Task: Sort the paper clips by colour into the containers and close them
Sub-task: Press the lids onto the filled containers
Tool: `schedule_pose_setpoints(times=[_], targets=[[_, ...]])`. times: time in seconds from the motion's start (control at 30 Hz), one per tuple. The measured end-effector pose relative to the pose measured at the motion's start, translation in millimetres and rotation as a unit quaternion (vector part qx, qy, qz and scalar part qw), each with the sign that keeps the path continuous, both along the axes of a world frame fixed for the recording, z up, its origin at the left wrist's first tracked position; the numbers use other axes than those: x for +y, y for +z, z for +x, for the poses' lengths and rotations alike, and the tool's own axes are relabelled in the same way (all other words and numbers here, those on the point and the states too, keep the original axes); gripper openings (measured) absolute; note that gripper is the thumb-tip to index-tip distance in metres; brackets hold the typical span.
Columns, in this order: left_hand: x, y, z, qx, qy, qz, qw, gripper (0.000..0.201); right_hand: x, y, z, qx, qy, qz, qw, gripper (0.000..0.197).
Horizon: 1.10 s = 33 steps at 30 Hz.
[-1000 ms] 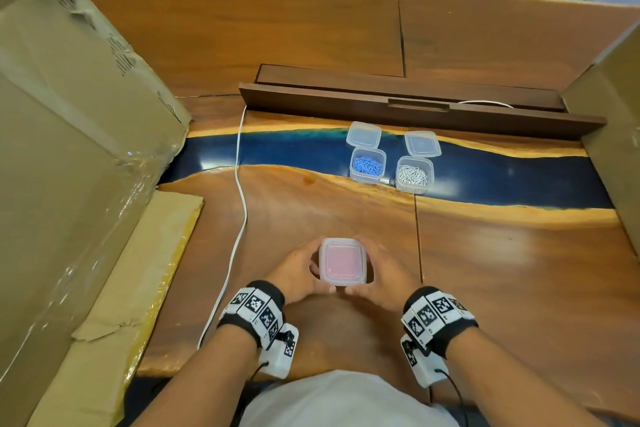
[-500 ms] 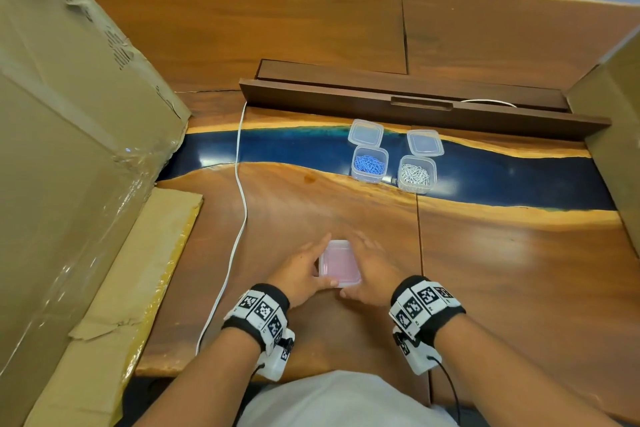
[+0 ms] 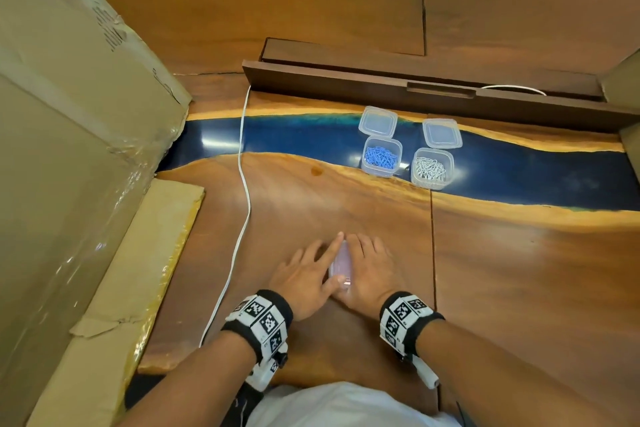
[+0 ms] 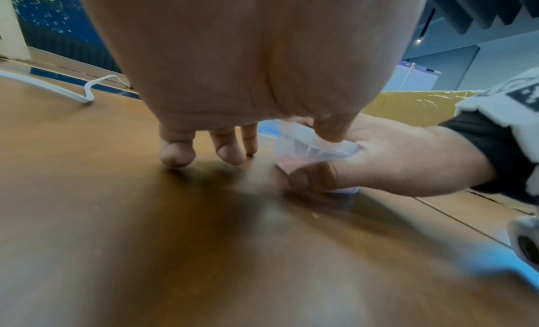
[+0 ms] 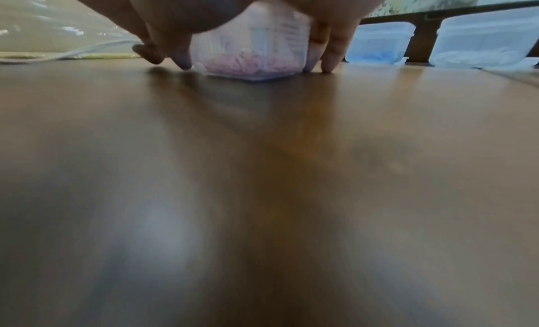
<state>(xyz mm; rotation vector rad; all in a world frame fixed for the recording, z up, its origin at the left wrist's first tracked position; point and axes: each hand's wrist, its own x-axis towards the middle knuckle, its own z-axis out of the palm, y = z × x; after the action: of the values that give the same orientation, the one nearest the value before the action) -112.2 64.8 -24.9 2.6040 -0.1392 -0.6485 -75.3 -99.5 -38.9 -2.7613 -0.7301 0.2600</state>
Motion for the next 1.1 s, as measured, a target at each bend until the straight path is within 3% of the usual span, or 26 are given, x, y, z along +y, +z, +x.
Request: schedule_pose_setpoints(times=[0.2, 0.43, 0.53, 0.67, 0.83, 1.0, 1.1], targets=[[-9.5, 6.9, 16.2, -0.032, -0.024, 0.015, 0.999, 0.072, -28.3, 21.1, 18.3, 0.064, -0.04, -0.022, 0.997, 0.085], [-57.6, 24.5, 71.9, -0.077, -0.014, -0.039, 0.996, 0.053, -159.4, 48.4, 113.6, 0.078, -0.233, -0.039, 0.969, 0.101], [-87.1, 39.1, 115.4, -0.079, -0.005, -0.056, 0.995, 0.058, -189.6, 53.4, 154.2, 0.103, -0.241, -0.07, 0.963, 0.103], [-133.1, 55.7, 183.5, -0.095, -0.023, -0.004, 0.995, 0.076, -203.8, 50.0, 183.2, 0.12, -0.226, -0.091, 0.962, 0.105], [-162.1, 45.6, 232.4, -0.037, -0.04, 0.047, 0.997, 0.096, -209.7, 50.5, 196.1, 0.1, -0.166, -0.141, 0.971, 0.128], [-168.4, 35.5, 234.0, -0.039, -0.055, 0.079, 0.995, 0.089, -196.2, 80.5, 253.9, 0.073, -0.134, -0.077, 0.985, 0.084], [-167.1, 33.4, 215.2, -0.051, -0.075, 0.081, 0.993, 0.083, -166.4, 77.6, 290.5, 0.09, -0.107, -0.086, 0.986, 0.067]])
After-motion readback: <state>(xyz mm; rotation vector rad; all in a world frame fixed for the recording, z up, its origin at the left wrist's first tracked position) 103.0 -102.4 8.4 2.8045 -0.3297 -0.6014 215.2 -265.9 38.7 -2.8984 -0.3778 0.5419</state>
